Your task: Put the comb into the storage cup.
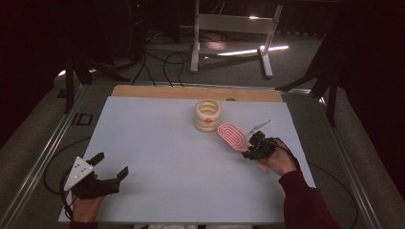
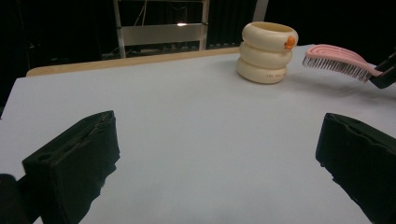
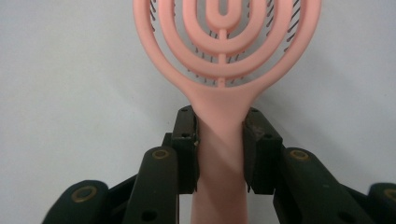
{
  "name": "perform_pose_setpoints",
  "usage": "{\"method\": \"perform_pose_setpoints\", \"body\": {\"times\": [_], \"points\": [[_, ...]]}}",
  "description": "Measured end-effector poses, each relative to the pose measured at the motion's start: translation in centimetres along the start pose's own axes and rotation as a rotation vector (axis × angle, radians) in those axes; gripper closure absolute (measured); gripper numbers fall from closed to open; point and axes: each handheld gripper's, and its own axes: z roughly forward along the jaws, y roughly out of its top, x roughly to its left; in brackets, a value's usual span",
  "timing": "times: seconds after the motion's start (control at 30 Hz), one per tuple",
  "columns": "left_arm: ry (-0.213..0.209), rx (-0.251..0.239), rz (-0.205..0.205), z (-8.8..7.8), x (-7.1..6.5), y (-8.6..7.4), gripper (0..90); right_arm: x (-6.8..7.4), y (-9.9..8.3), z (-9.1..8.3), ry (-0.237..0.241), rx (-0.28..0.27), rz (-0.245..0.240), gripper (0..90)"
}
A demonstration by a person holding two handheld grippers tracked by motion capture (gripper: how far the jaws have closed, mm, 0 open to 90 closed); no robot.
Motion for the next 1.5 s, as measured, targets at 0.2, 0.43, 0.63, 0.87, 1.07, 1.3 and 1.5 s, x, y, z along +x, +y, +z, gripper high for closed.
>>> {"method": "perform_pose_setpoints", "body": {"times": [0.2,0.43,0.63,0.87,1.07,1.3,1.5], "points": [[0.001,0.006,0.001,0.0,0.0,0.0,0.1,0.5,0.2,-0.4,0.004,-0.013,-0.012,69.5],[0.001,0.006,-0.001,0.0,0.0,0.0,0.1,1.3,0.6,-0.6,0.009,-0.028,-0.029,69.5],[0.0,0.014,-0.004,0.1,0.0,0.0,0.2,1.8,1.0,-0.5,0.017,-0.037,-0.036,69.6],[-0.002,0.011,-0.014,0.1,0.0,0.0,0.1,2.7,1.6,-0.2,0.03,-0.045,-0.052,69.5],[-0.002,0.02,-0.012,0.2,0.0,0.0,0.1,3.4,2.2,0.0,0.035,-0.053,-0.062,69.5],[-0.006,0.019,-0.022,0.2,0.0,0.0,0.2,4.2,2.7,0.3,0.046,-0.055,-0.075,69.5],[-0.009,0.023,-0.024,0.3,0.0,0.0,0.2,4.8,3.2,0.7,0.056,-0.064,-0.091,69.5]]}}
